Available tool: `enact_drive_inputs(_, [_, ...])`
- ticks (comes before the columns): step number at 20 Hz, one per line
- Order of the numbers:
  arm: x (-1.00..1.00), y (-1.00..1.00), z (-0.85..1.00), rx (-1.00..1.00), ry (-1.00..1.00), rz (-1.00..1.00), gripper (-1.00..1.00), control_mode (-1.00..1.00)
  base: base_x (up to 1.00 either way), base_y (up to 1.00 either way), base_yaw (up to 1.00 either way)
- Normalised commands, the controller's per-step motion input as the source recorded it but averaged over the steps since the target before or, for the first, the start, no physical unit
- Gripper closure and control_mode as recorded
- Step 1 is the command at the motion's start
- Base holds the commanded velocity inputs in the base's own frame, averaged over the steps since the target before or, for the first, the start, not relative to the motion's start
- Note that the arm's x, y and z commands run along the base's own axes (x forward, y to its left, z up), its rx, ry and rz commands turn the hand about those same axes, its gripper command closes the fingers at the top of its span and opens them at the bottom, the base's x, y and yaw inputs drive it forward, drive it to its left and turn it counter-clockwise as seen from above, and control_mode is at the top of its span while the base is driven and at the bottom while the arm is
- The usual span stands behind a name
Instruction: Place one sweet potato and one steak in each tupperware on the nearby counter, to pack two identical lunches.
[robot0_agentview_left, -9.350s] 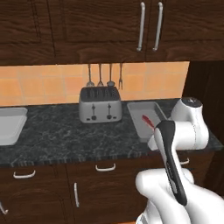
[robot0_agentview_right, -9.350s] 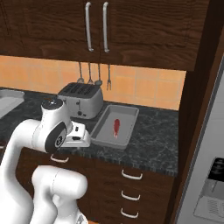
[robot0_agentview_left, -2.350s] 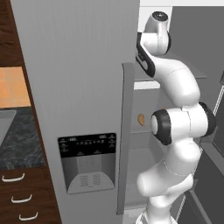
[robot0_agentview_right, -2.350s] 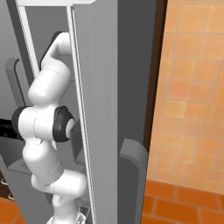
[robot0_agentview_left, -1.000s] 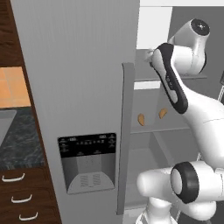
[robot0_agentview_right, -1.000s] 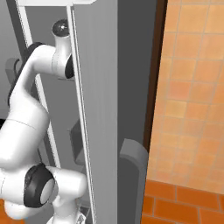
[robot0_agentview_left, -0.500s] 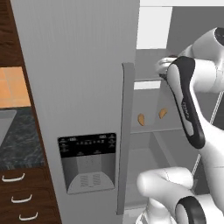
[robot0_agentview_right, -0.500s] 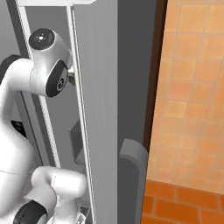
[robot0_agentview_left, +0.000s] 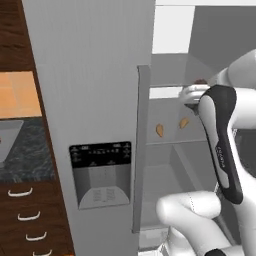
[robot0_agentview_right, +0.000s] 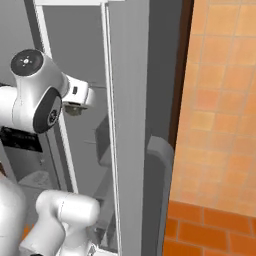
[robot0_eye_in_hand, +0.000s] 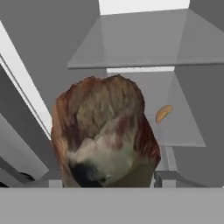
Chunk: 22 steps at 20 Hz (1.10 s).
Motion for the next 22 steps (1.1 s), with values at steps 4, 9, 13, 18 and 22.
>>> enact_drive_inputs(4, [0.00,0.00,0.00,0.00,0.00,0.00,1.00,1.00,-1.00,0.84,0.15])
enact_drive_inputs(9, [0.00,0.00,0.00,0.00,0.00,0.00,1.00,1.00,-0.73,1.00,0.23])
enact_drive_inputs(13, [0.00,0.00,0.00,0.00,0.00,0.00,1.00,1.00,-0.28,1.00,0.23])
enact_drive_inputs(18, [0.00,0.00,0.00,0.00,0.00,0.00,1.00,1.00,0.00,1.00,0.16])
enact_drive_inputs(22, [0.00,0.00,0.00,0.00,0.00,0.00,1.00,1.00,0.05,1.00,0.13])
